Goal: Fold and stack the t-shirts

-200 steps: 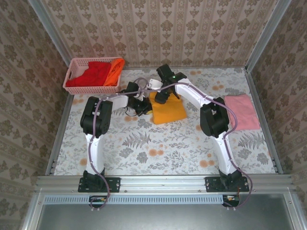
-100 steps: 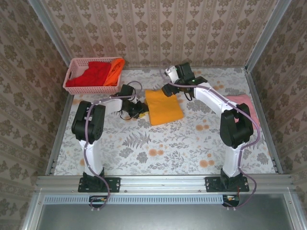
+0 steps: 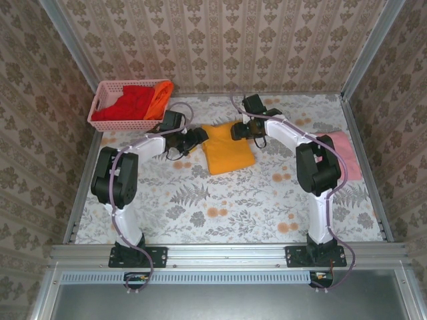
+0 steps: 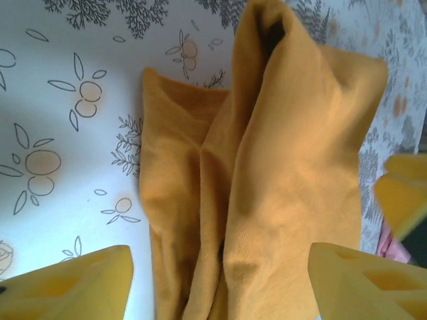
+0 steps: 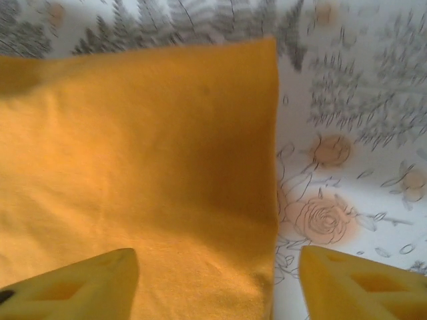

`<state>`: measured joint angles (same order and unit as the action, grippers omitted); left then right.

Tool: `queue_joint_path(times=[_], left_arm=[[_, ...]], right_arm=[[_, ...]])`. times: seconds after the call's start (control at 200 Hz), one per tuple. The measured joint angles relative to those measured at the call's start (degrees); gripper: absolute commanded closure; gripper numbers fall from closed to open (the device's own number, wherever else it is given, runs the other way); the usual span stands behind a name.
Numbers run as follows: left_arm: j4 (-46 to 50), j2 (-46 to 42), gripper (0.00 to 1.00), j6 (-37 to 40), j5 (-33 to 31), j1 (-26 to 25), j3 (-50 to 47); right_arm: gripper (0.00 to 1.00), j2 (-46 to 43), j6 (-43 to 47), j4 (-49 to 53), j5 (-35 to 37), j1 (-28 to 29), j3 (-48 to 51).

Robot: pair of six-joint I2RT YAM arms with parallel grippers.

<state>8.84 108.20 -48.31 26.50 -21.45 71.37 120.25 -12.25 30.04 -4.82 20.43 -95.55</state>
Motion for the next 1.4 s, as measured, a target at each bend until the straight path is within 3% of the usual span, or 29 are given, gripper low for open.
queue_joint_path(times=[0.095, 0.19, 0.28, 0.365, 0.495, 0.575, 0.875, 1.4], left_arm=[[0.6, 3.5, 0.71, -0.8, 0.0, -0.1, 3.8], [0.9, 6.6, 0.88, -1.3, 0.1, -0.2, 5.5], [2.3, 8.8, 0.95, -1.4, 0.0, -0.3, 5.5], [3.9, 9.7, 0.95, -1.4, 0.0, -0.3, 5.5], [5.3, 9.8, 0.75, -0.7, 0.1, -0.3, 5.5], [5.9, 9.9, 0.73, -0.3, 0.0, -0.5, 5.5], [6.1, 11.3, 0.78, 0.1, 0.5, -1.1, 6.9], [5.9, 12.1, 0.78, 0.1, 1.8, -1.1, 7.6]], right_arm=[[0.53, 0.9, -1.6, 1.0, -1.0, -0.2, 0.0], [0.60, 0.9, -2.8, 1.1, -1.9, -0.2, 0.3], [0.63, 0.9, -3.3, 0.8, -2.5, -0.2, 1.7], [0.60, 0.7, -3.5, 0.5, -2.6, -0.2, 4.0], [0.28, -2.1, -4.9, -1.5, -2.0, -0.5, 9.0], [0.13, -5.1, -6.6, -4.1, -2.1, -1.3, 12.1], [0.16, -4.6, -9.2, -10.1, -13.0, -7.4, 11.6], [0.27, 1.3, -12.2, -12.6, -24.6, -5.0, 11.3]])
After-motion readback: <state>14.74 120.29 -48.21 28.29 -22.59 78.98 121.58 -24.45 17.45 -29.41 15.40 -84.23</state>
